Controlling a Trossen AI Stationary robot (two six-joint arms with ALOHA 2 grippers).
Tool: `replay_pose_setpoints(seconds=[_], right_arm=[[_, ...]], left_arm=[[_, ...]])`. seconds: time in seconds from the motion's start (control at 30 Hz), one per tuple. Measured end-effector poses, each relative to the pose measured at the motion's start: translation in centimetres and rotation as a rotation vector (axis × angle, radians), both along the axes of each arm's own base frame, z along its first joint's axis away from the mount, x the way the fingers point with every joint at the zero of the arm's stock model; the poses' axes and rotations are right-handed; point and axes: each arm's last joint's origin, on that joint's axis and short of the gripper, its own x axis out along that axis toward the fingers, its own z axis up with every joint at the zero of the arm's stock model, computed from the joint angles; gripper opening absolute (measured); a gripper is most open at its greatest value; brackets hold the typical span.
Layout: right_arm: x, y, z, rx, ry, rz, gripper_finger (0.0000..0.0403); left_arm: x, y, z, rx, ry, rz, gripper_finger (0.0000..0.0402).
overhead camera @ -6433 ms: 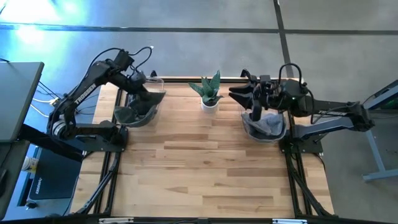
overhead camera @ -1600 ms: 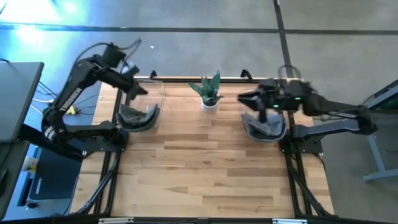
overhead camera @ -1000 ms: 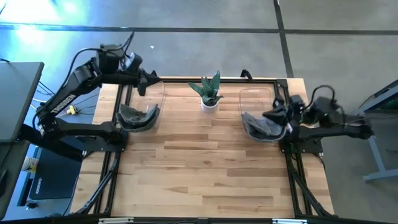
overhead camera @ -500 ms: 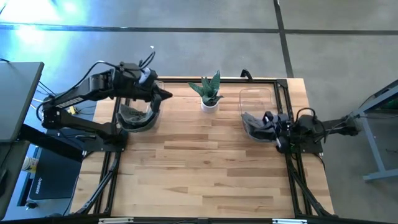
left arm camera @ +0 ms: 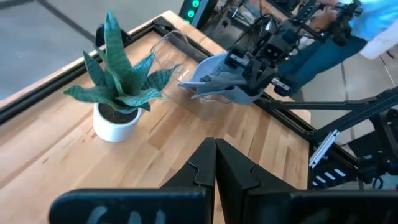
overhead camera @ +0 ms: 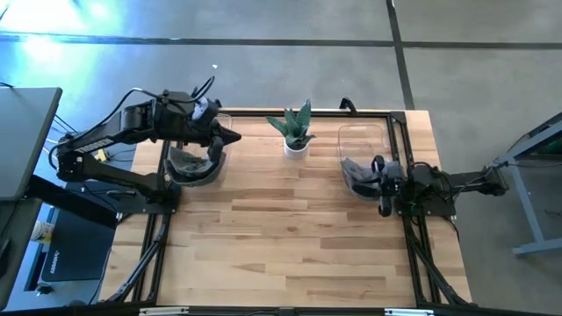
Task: Pick & Place hat
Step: Return to Home Position
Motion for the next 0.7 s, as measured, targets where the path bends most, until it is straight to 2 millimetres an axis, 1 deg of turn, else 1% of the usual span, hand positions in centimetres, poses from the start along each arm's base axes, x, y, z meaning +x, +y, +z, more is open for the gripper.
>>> replay_pose_setpoints(seconds=[0.07, 0.2, 0.27, 0.37, 0.5, 0.57, 0.63, 0.7], right_arm=[[0.0, 0.0, -0.1, 0.018, 0.005, 0.01, 0.0001], [0.1, 0.0, -0.1, 0.069, 0.012, 0.012, 0.0002], [0.1, 0.0, -0.1, 0.07, 0.012, 0.013, 0.0002], [0.1, 0.0, -0.1, 0.07, 0.013, 0.017, 0.0002], [0.1, 0.0, -0.1, 0.069, 0.011, 0.017, 0.0003], [0.1, 0.0, -0.1, 0.069, 0.01, 0.017, 0.0003], [0.1, 0.0, -0.1, 0.069, 0.009, 0.017, 0.0003], [0.1, 0.0, -0.1, 0.07, 0.008, 0.017, 0.0003]], left_arm=[[-0.5, -0.1, 0.2, 0.021, -0.01, -0.01, 0.0005], [-1.6, -0.3, -0.2, 0.055, -0.011, -0.031, 0.0005], [-2.8, -0.6, -0.9, 0.068, 0.002, -0.039, 0.0005], [-4.7, -1.0, -1.5, 0.095, -0.035, -0.044, 0.0005], [-7.3, -1.5, -3.2, 0.148, -0.074, -0.045, 0.0005], [-8.3, -1.7, -4.3, 0.17, -0.111, -0.068, 0.0005], [-9.1, -1.9, -5.8, 0.189, -0.147, -0.081, 0.0005], [-9.8, -2.1, -7.6, 0.198, -0.165, -0.085, 0.0005]])
